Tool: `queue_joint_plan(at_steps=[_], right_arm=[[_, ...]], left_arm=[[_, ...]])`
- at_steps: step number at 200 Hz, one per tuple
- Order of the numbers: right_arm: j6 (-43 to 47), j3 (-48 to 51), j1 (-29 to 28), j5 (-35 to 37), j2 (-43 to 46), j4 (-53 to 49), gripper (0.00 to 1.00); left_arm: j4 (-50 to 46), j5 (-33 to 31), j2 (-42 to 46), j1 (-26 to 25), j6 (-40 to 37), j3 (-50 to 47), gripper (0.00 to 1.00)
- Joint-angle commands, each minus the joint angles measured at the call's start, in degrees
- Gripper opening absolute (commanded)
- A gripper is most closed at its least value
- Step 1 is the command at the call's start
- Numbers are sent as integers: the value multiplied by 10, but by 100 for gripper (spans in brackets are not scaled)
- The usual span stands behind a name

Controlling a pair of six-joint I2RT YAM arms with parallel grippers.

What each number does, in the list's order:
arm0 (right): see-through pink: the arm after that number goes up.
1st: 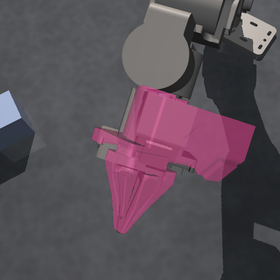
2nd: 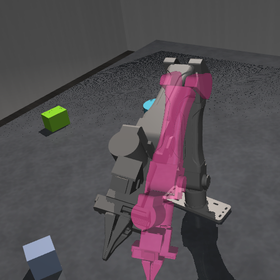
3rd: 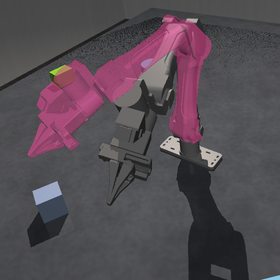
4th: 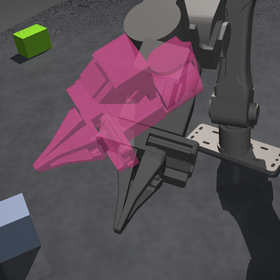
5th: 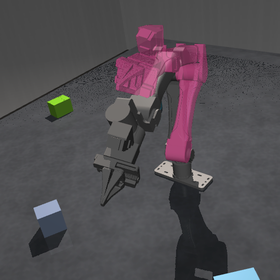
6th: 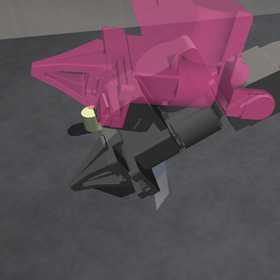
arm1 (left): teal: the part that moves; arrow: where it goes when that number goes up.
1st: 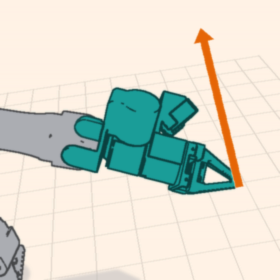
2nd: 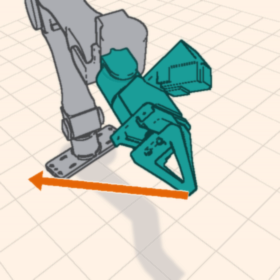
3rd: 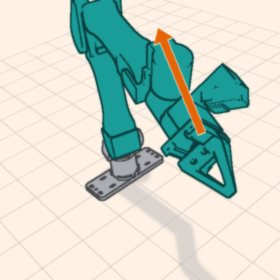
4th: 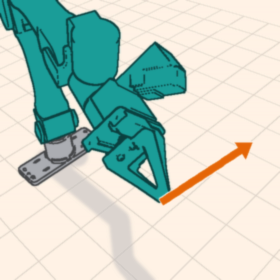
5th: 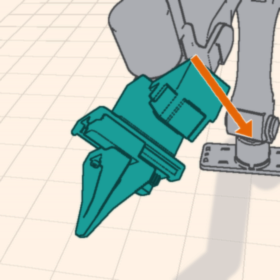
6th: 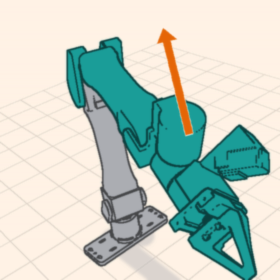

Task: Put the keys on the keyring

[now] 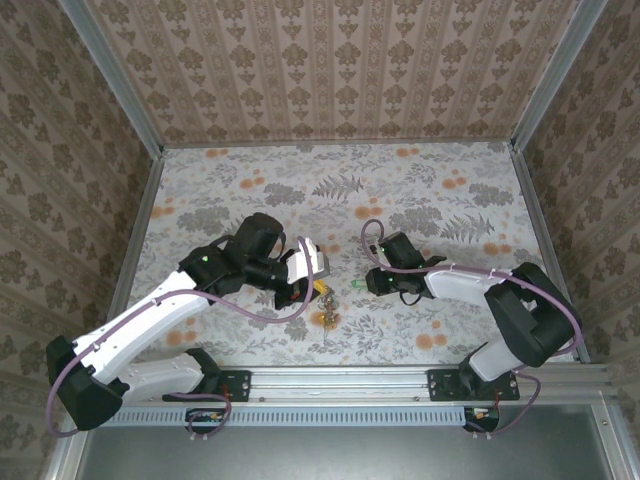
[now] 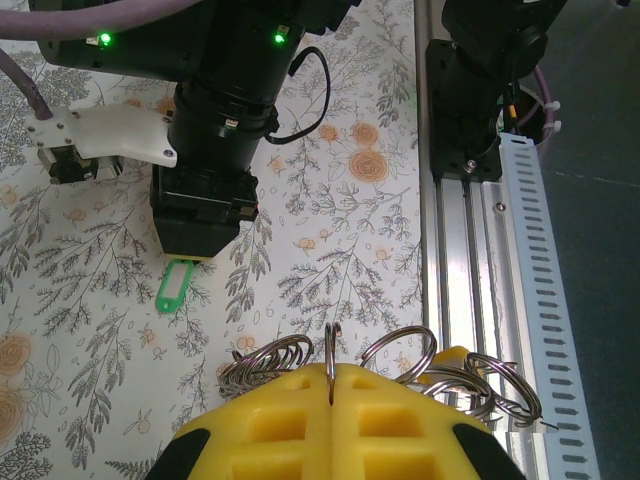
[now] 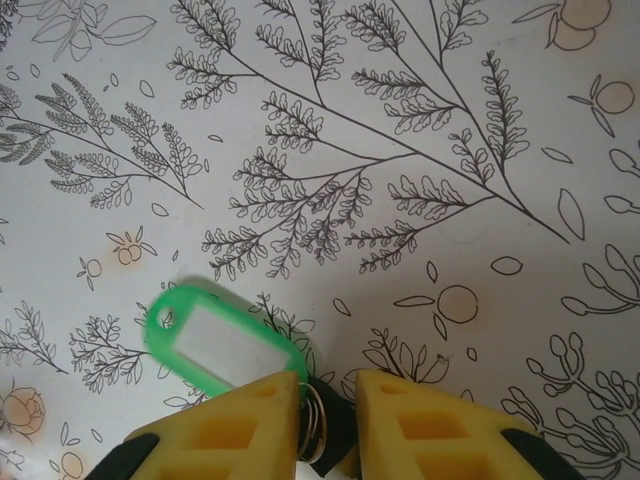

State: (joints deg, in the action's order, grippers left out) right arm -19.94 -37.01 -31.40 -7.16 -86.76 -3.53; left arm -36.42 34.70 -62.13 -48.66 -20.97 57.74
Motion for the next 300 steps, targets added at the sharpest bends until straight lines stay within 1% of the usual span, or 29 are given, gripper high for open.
queue_joint_plan(at_steps=[1, 28, 55, 74, 97, 114, 128, 145, 152, 158, 176, 195, 212, 223, 234, 270, 300], right_arm=[[-6, -11, 0, -15, -5, 4, 22], [-5, -14, -1, -16, -6, 4, 18], [-4, -15, 0, -15, -3, 2, 12], [-1, -13, -1, -13, 8, -2, 7], [6, -8, -1, -13, 32, -4, 3], [19, 9, -5, -20, 66, 17, 2], [42, 24, -14, -26, 129, 32, 0], [91, 36, -31, -33, 204, 29, 0], [113, 38, -38, -44, 239, 25, 0], [134, 40, -42, -61, 270, 22, 0], [184, 45, -46, -139, 359, 23, 0], [204, 32, -46, -224, 411, 19, 2], [209, -2, -45, -295, 405, 1, 1], [209, -20, -46, -336, 392, -1, 0], [205, -31, -48, -358, 382, 3, 1], [187, -49, -53, -391, 370, 39, 0], [181, -64, -65, -391, 366, 53, 0]], left_arm=[[7, 14, 1, 3, 7, 0, 0], [7, 13, 0, 2, 9, 1, 0], [6, 12, 0, 3, 8, 2, 0], [7, 13, -1, 3, 8, 1, 0], [8, 16, -1, 3, 9, 0, 0], [13, 17, 0, 3, 10, 0, 0], [17, 17, 5, 3, 10, 0, 0], [22, 17, 14, 6, 6, 2, 0], [22, 17, 18, 10, 4, 5, 0], [20, 38, 18, 16, 1, 9, 0], [1, 67, 8, 32, -10, 35, 0], [-21, 102, -7, 42, -24, 67, 0], [-23, 140, -11, 51, -25, 83, 0], [-21, 148, -12, 56, -25, 89, 0], [-22, 149, -13, 59, -26, 92, 0], [-20, 170, -25, 61, -27, 95, 0], [-11, 192, -36, 68, -28, 93, 0]])
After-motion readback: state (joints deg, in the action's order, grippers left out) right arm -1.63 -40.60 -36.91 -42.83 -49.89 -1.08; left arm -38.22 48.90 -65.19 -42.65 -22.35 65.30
